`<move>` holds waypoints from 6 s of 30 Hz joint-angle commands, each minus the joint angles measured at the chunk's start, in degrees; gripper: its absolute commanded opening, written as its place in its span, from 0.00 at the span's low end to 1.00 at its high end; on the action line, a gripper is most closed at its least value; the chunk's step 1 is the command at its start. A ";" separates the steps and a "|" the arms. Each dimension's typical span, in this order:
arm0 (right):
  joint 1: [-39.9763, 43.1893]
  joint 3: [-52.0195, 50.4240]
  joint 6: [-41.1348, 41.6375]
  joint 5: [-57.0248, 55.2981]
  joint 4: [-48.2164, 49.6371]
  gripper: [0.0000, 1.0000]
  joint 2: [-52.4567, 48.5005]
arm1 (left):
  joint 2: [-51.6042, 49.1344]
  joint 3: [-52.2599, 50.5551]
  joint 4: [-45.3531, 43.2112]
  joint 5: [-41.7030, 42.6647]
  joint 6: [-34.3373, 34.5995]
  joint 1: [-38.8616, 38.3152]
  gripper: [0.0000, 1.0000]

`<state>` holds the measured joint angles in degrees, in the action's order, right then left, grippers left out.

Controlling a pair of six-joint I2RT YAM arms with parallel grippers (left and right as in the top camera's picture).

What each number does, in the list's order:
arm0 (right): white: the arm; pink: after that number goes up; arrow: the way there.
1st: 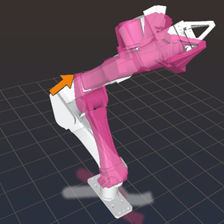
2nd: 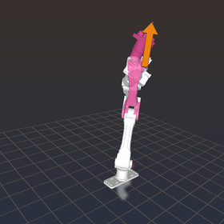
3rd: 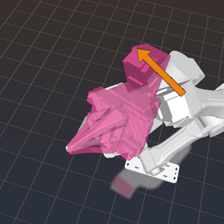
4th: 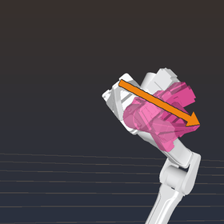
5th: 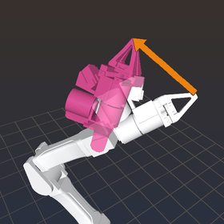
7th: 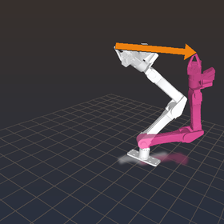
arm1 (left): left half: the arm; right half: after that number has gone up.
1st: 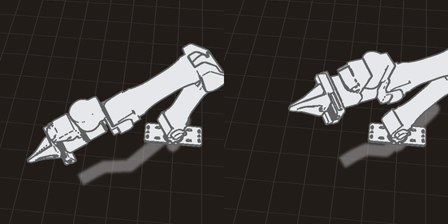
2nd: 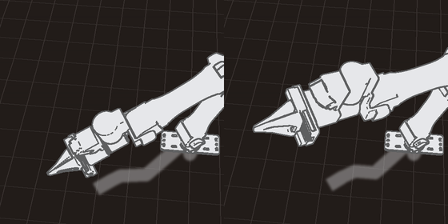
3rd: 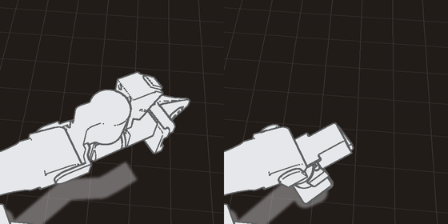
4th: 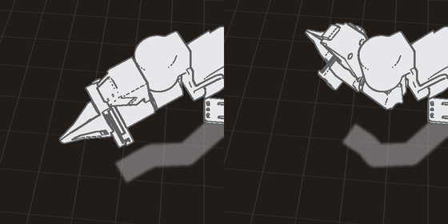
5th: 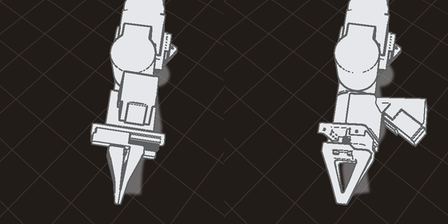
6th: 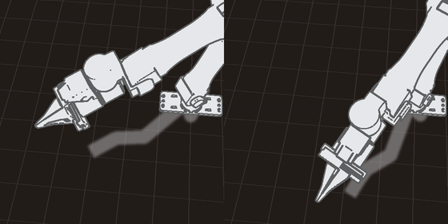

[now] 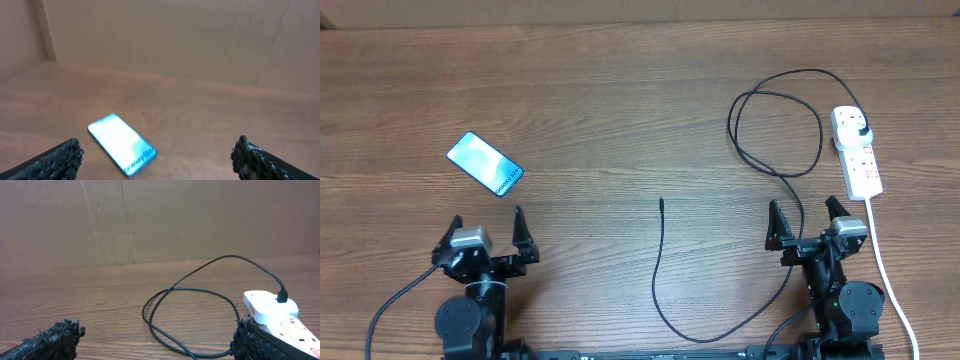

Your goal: Plug charger to phone and switch on socket

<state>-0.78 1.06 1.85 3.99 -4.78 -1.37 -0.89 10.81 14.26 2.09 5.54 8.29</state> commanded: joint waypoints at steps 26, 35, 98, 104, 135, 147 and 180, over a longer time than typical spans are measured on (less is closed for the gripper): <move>-0.24 -0.61 -0.22 -0.79 0.13 1.00 0.66 | -52.06 42.71 24.20 -2.71 -0.17 0.35 1.00; -0.24 -0.61 -0.22 -0.79 0.13 1.00 0.66 | -70.90 60.57 39.01 -2.47 0.46 0.35 1.00; -0.24 -0.61 -0.22 -0.79 0.13 1.00 0.66 | -115.75 91.43 60.50 -7.04 24.87 0.37 1.00; -0.24 -0.61 -0.22 -0.79 0.13 1.00 0.66 | -116.02 91.41 59.76 -7.67 24.92 0.37 1.00; -0.24 -0.61 -0.22 -0.79 0.13 1.00 0.66 | -116.06 83.76 52.65 -6.80 27.17 3.76 1.00; -0.24 -0.61 -0.22 -0.79 0.13 1.00 0.66 | -118.36 86.18 52.33 -3.93 27.41 4.28 1.00; -0.24 -0.61 -0.22 -0.79 0.13 1.00 0.66 | -126.35 93.44 53.27 -5.68 28.48 4.42 1.00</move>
<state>-0.80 1.06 1.72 4.01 -4.78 -1.32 -127.11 103.26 67.61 -2.44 32.75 12.47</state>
